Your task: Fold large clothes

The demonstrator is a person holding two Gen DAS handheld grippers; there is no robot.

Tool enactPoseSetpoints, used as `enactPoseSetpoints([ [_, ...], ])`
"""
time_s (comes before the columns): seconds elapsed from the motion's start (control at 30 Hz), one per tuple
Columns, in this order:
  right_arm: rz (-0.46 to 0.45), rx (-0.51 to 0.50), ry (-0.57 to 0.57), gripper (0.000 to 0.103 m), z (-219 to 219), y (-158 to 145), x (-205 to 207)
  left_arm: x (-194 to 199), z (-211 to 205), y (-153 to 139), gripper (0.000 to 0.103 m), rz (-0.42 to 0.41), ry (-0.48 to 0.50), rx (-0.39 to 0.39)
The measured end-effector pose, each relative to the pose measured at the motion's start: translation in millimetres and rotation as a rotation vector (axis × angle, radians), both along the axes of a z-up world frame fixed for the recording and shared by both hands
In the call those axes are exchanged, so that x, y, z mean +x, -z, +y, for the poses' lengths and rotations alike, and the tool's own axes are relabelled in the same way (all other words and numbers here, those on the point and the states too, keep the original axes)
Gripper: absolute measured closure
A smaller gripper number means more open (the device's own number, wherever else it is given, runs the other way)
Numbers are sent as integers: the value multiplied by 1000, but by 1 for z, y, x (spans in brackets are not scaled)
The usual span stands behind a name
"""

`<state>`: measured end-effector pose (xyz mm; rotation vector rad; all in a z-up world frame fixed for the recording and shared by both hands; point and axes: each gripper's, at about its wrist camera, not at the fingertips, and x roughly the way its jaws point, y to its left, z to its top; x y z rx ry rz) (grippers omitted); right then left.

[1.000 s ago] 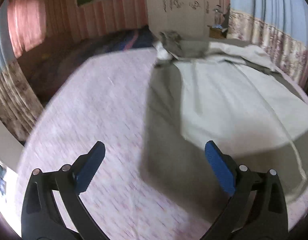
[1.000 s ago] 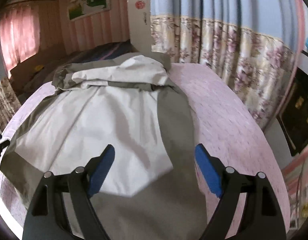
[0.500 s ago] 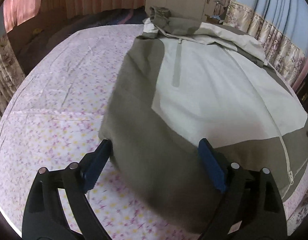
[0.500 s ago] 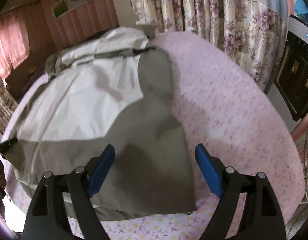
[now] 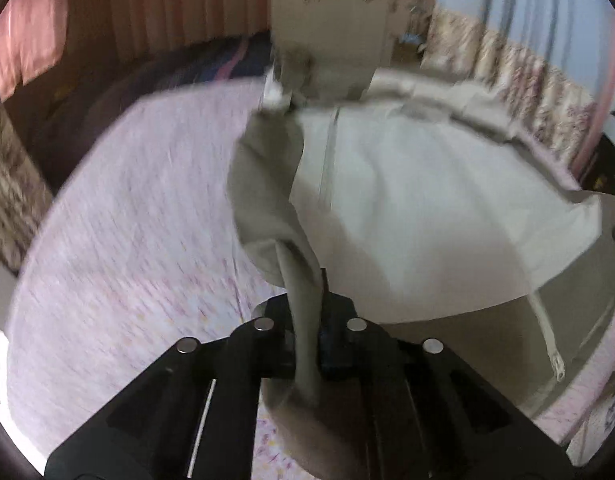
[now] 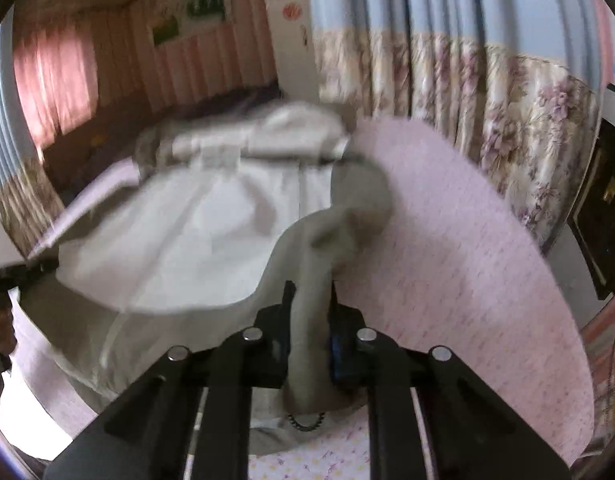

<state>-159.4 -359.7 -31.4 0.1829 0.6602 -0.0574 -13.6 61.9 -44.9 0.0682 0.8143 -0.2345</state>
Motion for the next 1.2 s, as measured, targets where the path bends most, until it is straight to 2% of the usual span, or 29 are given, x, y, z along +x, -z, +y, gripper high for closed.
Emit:
enactPoseSetpoints([
  [0.03, -28, 10, -4, 89, -3, -10, -3, -6, 2, -16, 100, -35, 5, -1],
  [0.13, -100, -47, -13, 89, 5, -38, -12, -22, 10, -50, 102, -91, 5, -24],
  [0.27, -214, -90, 6, 89, 15, -67, -25, -52, 18, -83, 102, -167, -13, -26],
  [0.33, -198, -100, 20, 89, 12, -65, -21, -49, 22, -75, 102, -140, -32, -4],
  [0.43, -106, -66, 28, 87, -2, -46, -8, -40, 29, -44, 102, -55, -46, -12],
  [0.47, -63, -64, 36, 80, -5, -36, -5, -38, 30, -34, 100, -30, -49, -13],
  [0.5, -18, -58, 43, 65, -9, -27, -2, -34, 31, -17, 99, 10, -63, 10],
  [0.57, 46, -51, 57, 58, -16, -8, -3, -31, 37, 5, 99, 43, -75, 24],
  [0.6, 59, -43, 61, 50, -18, -1, -6, -31, 41, 15, 95, 59, -84, 21],
  [0.63, 77, -31, 58, 44, -21, 7, -9, -32, 43, 23, 78, 76, -86, 22],
  [0.67, 88, -23, 56, 43, -23, 14, -14, -33, 46, 29, 54, 82, -88, 20],
  [0.73, 103, -25, 65, 40, -29, 24, -24, -38, 51, 34, 25, 55, -99, 45],
  [0.8, 98, -14, 72, 32, -38, 27, -33, -43, 50, 33, 19, 18, -97, 85],
  [0.87, 95, 13, 78, 30, -47, 28, -40, -47, 51, 27, 11, -5, -88, 97],
  [0.93, 90, 42, 77, 28, -52, 30, -46, -49, 55, 24, 10, -16, -90, 63],
  [1.0, 99, 26, 74, 28, -54, 35, -50, -52, 60, 26, 10, -11, -102, 24],
  [1.13, 91, 32, -59, 28, -42, 49, -50, -58, 73, 43, 10, 29, -124, -44],
  [1.2, 104, 6, -102, 28, -34, 56, -45, -61, 75, 51, 10, 32, -118, -47],
])
